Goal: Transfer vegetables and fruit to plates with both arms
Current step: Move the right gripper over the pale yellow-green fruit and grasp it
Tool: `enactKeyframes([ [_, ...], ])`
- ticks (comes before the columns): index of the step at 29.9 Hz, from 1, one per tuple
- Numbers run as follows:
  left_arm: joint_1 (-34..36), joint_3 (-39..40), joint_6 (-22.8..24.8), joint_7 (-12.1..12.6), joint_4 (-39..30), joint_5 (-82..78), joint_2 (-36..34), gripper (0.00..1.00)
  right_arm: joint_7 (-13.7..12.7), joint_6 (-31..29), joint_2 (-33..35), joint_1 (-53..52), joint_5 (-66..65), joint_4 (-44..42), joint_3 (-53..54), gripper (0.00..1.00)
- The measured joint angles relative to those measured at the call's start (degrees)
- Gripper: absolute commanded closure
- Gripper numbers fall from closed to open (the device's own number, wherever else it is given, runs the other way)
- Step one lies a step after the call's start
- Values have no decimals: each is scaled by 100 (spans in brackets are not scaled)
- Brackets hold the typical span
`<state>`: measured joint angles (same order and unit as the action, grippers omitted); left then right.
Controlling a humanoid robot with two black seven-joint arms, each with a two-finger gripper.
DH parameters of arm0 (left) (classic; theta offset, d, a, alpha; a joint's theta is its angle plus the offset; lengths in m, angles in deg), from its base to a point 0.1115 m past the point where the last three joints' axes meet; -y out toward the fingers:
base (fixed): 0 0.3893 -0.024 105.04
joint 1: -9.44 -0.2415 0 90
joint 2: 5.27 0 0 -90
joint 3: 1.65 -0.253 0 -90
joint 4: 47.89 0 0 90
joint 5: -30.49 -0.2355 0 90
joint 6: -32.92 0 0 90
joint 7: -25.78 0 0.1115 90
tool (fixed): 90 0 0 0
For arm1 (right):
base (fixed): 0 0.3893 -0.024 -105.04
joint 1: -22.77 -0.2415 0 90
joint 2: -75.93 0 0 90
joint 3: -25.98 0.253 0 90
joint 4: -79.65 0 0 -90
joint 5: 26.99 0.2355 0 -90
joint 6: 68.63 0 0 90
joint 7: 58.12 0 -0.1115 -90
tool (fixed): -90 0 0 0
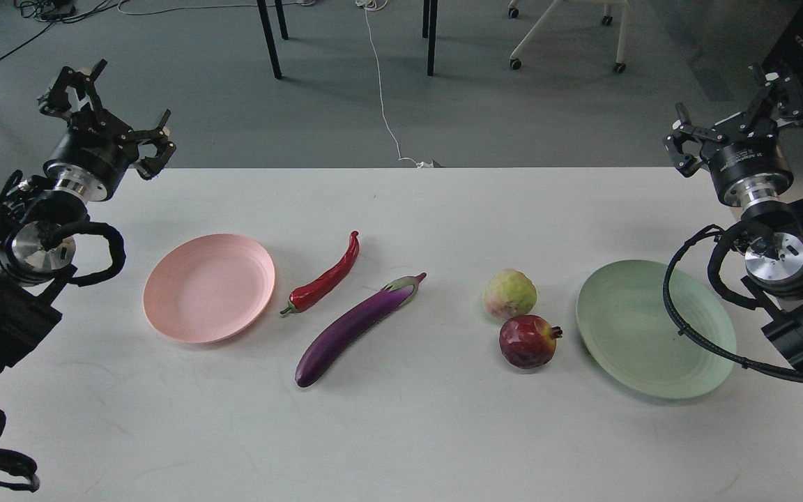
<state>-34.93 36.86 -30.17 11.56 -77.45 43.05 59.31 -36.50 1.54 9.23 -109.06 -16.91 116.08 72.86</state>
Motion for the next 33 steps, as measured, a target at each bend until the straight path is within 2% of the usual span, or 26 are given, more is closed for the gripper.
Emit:
enactKeyframes([
  [5, 33, -8, -247, -4, 10, -13, 36, 2, -23, -56, 67, -350, -32, -12, -523, 1],
  [9, 40, -2, -253, 1, 2, -15, 36, 2, -34, -63, 226, -1005, -34, -20, -1456, 1],
  [19, 7, 91, -110, -18, -7, 6, -60, 2, -10, -223, 291, -3510, -119, 263, -5569, 1],
  [26, -1, 88, -62, -19, -5, 10, -96, 2, 2, -261, -304, -4854, -1366, 826, -7528, 1],
  [33, -1, 94, -53, -21, -6, 11, -124, 2, 40, -127, -1169, -5350, -2911, 1485, -9167, 5],
])
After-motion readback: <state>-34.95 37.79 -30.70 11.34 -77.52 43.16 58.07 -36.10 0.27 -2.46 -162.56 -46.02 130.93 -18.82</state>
